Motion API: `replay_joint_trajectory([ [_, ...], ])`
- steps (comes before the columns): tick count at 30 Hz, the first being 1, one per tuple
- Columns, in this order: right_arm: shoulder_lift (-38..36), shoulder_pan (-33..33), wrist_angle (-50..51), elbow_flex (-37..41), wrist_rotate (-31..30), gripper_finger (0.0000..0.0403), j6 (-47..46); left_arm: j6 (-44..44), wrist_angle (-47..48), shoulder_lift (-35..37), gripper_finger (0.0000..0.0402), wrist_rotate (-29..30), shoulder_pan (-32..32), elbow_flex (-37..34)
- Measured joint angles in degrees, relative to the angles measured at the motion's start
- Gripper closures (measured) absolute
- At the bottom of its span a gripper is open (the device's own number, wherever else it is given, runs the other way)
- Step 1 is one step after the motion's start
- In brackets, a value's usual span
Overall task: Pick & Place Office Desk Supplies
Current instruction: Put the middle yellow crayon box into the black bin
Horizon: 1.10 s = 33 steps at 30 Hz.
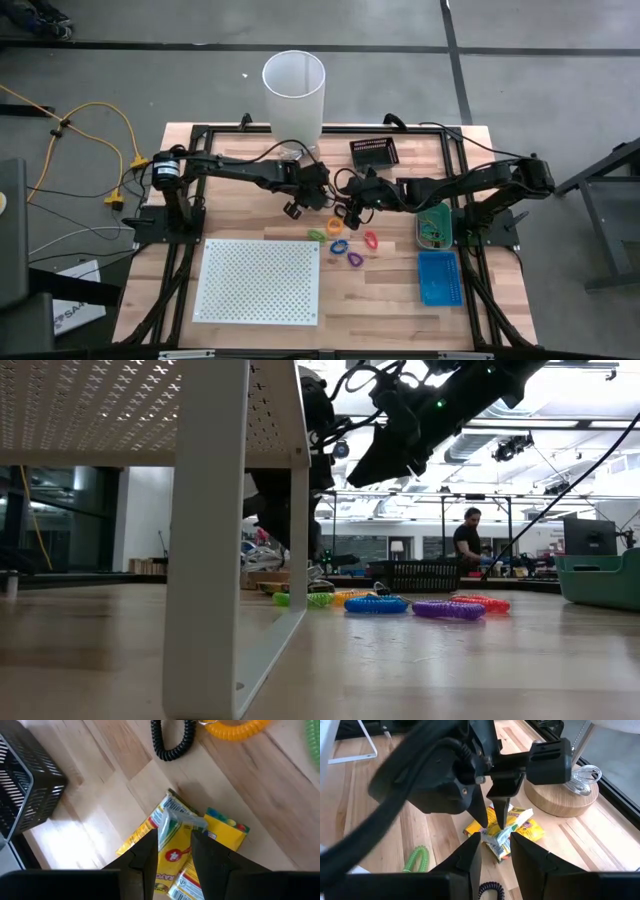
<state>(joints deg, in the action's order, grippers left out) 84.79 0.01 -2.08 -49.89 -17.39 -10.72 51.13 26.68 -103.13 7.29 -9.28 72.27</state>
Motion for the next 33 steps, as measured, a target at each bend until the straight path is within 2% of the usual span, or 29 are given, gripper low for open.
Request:
replay_joint_trajectory([
  [7,0.0,0.0,0.01,0.0,0.0,0.031,0.0,-0.15,0.74,0.31,0.0293,-0.54,-0.68,0.0],
  [13,0.0,-0.02,0.01,0.0,-0.02,0.031,-0.01,0.84,1.33,0.31,0.0293,-8.89,-4.8,0.0],
  [15,0.0,-0.02,0.01,0.0,-0.02,0.031,-0.02,0.92,1.14,0.31,0.0293,-9.77,-5.7,0.0],
  [25,0.0,0.0,0.08,0.0,0.02,0.031,0.0,6.79,0.84,0.31,0.0293,-8.45,-3.67,0.0],
  [33,0.0,0.0,0.08,0.0,0.02,0.031,0.0,7.16,-0.57,0.31,0.0291,-6.02,-2.73,0.0],
])
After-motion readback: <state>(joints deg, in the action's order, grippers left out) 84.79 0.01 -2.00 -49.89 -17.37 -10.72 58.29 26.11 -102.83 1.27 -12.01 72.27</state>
